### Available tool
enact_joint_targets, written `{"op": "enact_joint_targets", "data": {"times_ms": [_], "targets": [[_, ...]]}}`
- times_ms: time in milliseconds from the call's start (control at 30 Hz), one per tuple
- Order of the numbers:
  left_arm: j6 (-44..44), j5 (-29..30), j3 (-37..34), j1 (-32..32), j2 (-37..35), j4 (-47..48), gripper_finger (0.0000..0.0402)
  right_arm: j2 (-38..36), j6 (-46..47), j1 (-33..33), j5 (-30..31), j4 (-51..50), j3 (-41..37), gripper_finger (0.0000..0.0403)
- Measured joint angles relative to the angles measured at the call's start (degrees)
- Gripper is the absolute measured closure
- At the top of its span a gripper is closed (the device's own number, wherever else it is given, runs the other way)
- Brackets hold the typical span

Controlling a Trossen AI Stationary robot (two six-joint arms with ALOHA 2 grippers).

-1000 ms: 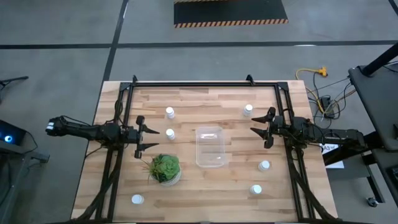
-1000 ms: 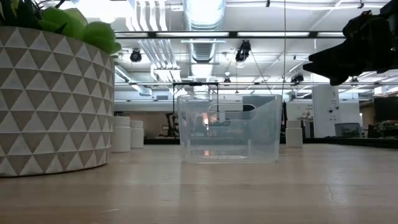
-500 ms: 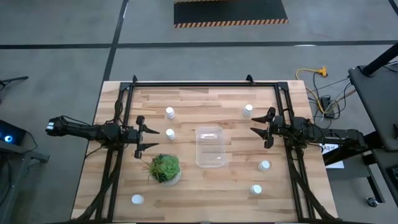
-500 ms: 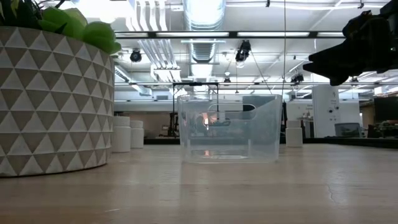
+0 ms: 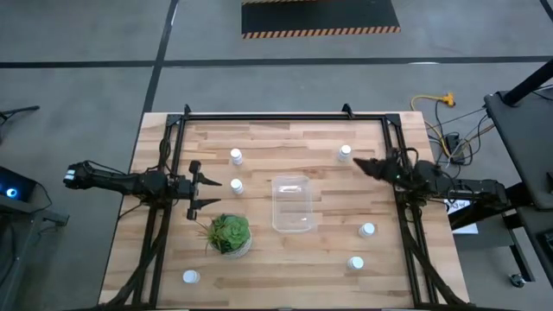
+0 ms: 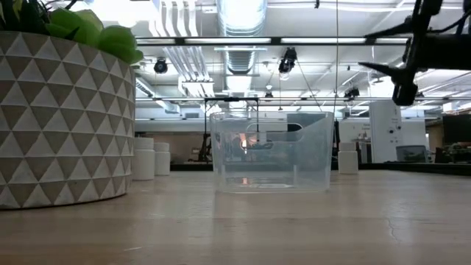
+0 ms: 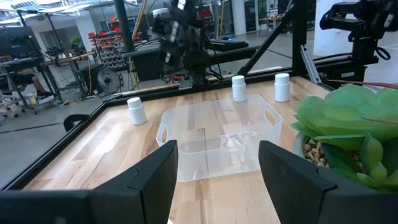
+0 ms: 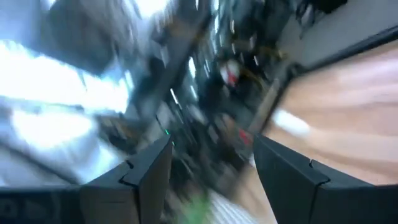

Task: Pick and place pill bottles into a basket
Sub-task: Put the white medicine bottle into the transparent bin

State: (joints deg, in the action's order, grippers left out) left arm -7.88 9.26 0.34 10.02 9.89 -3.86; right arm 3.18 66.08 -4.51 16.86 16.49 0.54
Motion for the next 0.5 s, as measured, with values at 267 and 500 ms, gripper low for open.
{"op": "enact_joint_targets", "data": {"times_ms": [267, 500], "targets": [[-0.02, -0.02, 0.0, 0.0, 0.0, 0.02, 0.0194, 0.0, -13.34, -0.02, 17.16, 37.95, 0.02, 0.0188], [0.0, -0.02, 0.0, 0.0, 0.0, 0.01, 0.0194, -0.04, -33.56, -0.02, 13.03, 58.59, 5.18, 0.0188]]}}
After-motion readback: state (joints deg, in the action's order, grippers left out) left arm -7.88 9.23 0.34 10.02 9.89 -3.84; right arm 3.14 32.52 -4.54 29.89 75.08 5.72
